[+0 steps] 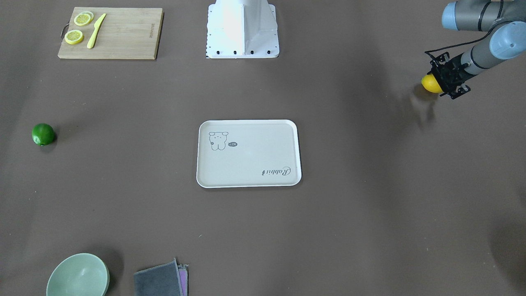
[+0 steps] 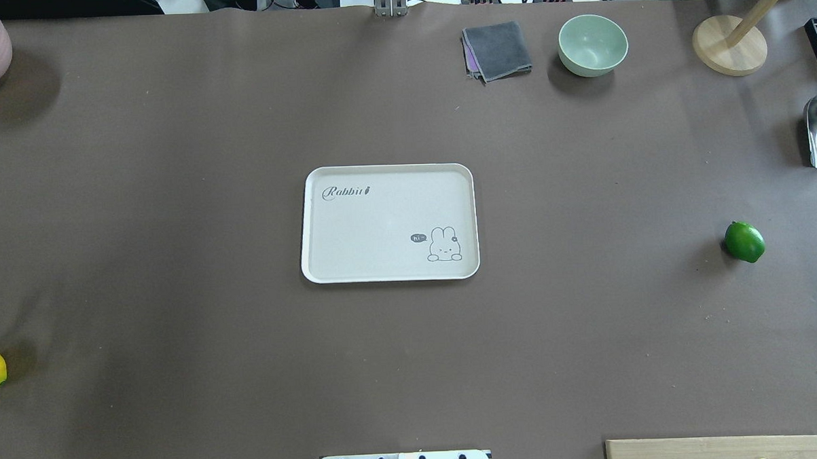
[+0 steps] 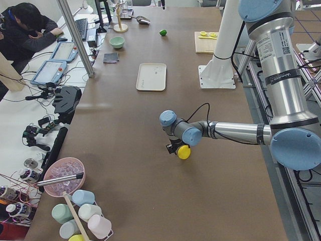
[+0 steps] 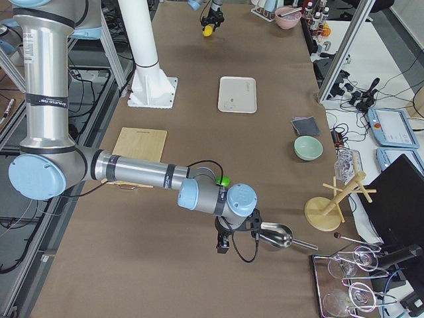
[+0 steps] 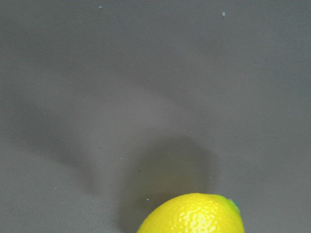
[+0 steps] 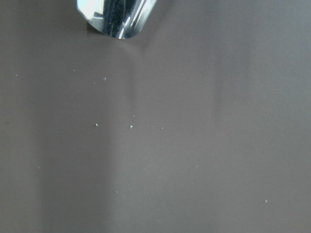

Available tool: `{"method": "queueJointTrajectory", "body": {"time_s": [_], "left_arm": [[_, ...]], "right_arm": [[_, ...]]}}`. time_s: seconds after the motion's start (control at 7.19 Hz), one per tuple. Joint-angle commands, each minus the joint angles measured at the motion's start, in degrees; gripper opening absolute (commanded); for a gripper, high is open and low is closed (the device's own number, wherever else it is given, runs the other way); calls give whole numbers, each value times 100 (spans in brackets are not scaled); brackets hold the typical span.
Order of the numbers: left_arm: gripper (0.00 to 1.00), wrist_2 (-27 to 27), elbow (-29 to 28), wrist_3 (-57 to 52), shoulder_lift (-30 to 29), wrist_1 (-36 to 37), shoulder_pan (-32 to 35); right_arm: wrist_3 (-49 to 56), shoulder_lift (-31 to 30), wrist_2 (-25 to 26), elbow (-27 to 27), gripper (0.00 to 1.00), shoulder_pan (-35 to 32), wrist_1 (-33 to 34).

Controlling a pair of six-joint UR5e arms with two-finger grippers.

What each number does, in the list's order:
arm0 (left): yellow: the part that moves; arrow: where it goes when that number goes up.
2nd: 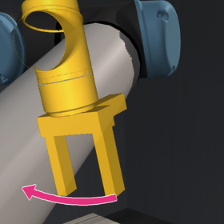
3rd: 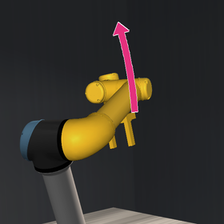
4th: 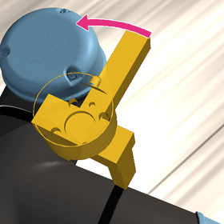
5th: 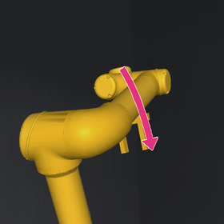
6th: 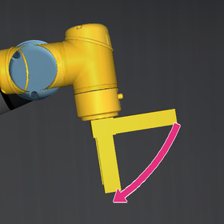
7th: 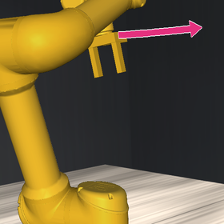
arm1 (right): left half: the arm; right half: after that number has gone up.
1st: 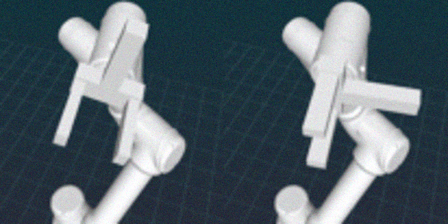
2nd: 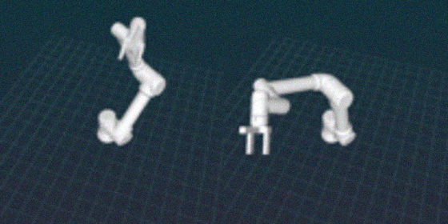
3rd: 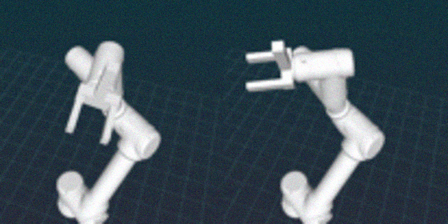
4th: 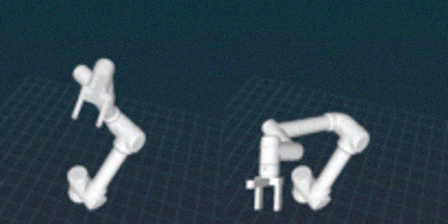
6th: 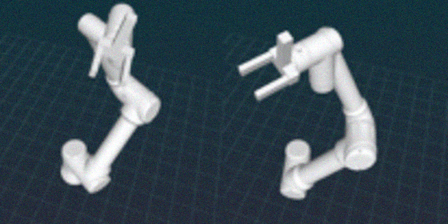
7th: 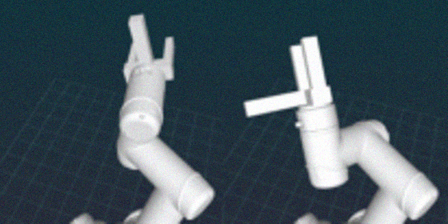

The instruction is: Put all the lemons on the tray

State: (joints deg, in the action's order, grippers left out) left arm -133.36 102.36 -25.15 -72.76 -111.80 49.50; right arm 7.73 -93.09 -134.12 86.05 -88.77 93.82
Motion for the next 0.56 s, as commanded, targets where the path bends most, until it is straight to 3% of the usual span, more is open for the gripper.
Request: {"method": "queueJointTrajectory", "body": {"time_s": [0.0,0.14,0.28,0.42], "left_arm": [[27,-14,-67,-7,-10,-9,-19],[10,-23,-67,-25,-10,0,-19],[0,-145,-75,-25,-36,70,-19],[0,-712,-110,-17,-149,184,-10]], "right_arm": [[0,-8,0,0,100,0,4],[0,1,0,0,100,0,-4],[0,1,0,0,100,0,-4],[0,1,0,0,100,0,-4]]}}
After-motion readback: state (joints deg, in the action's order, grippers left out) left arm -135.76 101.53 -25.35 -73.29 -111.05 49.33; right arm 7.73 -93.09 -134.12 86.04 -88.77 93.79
